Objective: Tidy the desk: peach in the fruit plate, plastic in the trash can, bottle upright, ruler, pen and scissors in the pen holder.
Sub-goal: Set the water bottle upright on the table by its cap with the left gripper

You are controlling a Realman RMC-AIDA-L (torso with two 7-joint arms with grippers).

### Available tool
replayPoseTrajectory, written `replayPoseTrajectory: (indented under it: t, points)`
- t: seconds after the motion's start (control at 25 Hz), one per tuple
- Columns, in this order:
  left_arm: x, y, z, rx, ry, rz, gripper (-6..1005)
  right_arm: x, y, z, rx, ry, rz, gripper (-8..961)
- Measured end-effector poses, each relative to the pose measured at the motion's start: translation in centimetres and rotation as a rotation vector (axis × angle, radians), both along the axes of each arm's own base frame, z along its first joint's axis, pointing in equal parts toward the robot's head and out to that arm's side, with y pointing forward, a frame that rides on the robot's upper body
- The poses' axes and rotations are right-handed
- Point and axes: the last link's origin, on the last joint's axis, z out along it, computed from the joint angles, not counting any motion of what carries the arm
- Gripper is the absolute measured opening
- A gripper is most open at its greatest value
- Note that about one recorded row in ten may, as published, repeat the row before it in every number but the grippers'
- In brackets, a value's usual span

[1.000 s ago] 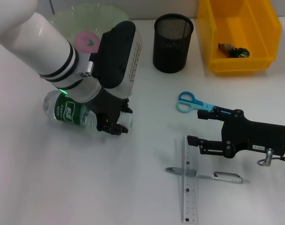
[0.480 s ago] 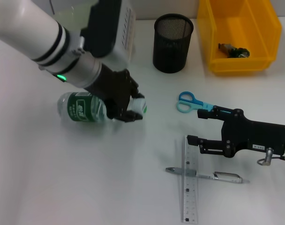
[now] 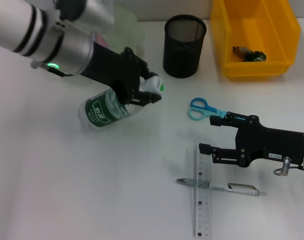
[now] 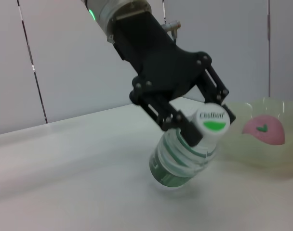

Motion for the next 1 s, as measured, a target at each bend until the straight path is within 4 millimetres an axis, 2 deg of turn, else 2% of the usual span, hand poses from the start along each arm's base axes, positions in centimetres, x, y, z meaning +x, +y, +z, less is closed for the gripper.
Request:
replayPoseTrajectory:
  t: [0.36, 0.44, 0.48, 0.56, 1.0]
  points:
    - [-1.7, 0.2, 2.9, 0.061, -0.195, 0.144, 441, -0.2, 0.1, -0.1, -0.003, 0.002, 0.006, 790]
    - [-1.7, 0.2, 2.9, 0.061, -0.195, 0.144, 441, -0.2, 0.1, -0.1, -0.004, 0.002, 0.006, 789]
    - [-2.4, 0.2, 3.8, 0.086, -0.252, 0.185, 441, -0.2, 0.1, -0.1, -0.004, 0.002, 0.007, 789]
    - [-2.9, 0.0, 4.4, 0.102, -0.293, 0.211, 441, -0.2, 0.1, -0.1, -0.004, 0.002, 0.007, 789]
    - [-5.9, -1.0, 5.9, 0.159, -0.495, 0.328, 441, -0.3, -0.1, -0.1, -0.012, 0.004, 0.018, 789]
